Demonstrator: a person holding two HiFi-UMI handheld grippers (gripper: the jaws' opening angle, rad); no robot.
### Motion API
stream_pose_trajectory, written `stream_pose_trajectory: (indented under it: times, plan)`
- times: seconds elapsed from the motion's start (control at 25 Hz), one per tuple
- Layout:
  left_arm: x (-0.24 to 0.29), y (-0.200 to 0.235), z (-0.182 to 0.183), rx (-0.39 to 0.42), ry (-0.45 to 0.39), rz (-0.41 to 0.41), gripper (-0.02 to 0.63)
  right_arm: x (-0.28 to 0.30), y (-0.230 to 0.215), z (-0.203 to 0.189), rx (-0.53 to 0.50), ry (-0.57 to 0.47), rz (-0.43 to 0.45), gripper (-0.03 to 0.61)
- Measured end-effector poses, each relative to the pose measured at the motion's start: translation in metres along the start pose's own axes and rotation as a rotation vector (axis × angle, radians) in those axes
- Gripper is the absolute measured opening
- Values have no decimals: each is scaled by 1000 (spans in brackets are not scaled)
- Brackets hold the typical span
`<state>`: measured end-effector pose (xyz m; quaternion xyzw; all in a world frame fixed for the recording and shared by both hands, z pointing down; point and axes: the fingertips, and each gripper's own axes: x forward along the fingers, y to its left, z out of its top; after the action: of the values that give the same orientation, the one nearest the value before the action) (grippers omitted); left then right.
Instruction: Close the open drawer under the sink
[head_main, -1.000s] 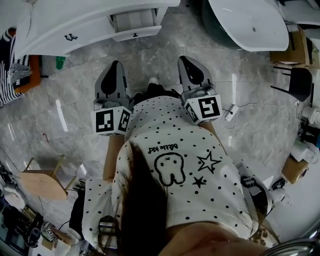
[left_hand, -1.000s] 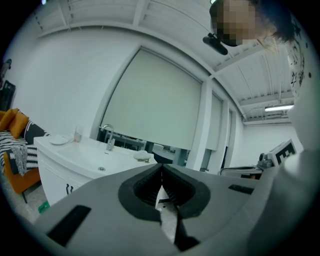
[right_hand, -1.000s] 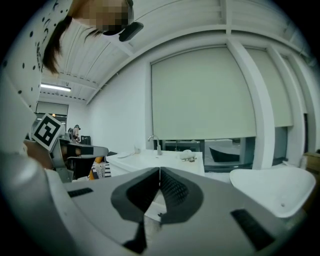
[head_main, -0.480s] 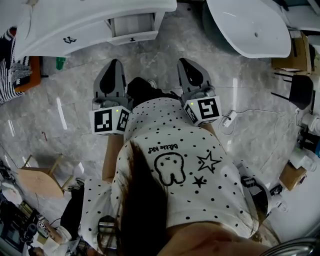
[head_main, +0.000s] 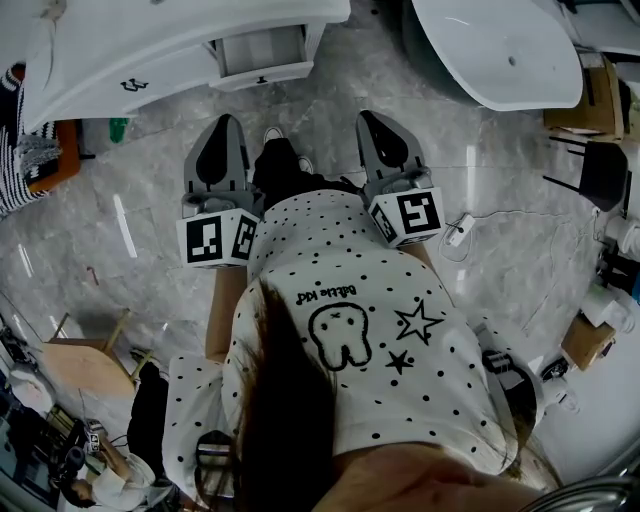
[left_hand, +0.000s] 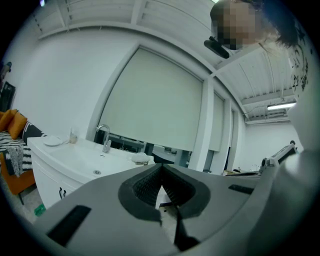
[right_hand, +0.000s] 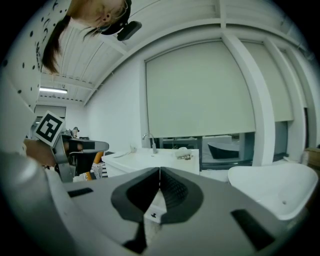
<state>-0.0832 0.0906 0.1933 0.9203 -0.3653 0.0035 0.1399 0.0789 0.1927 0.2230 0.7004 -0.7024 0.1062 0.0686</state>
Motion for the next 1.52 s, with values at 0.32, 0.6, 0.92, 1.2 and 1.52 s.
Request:
stream_pose_trajectory:
  times: [0.32,0.6,0.92,1.2,1.52]
  plan:
    - [33,27,10,-21,19,-29,6,33,-5,15,5,14,-53,12]
    - [57,60,28,-23,36,-67,6,67,4,30,18,21,-96,12]
    - [71,92,21,-25,51,-100,6,92,12,24,30,20,-157,12]
    - [70,109,16,-37,73,-74,6,110,19,21,30,45,-136,13]
    - [73,115,15,-42,72,-15,6,129,14,22,27,55,-70,12]
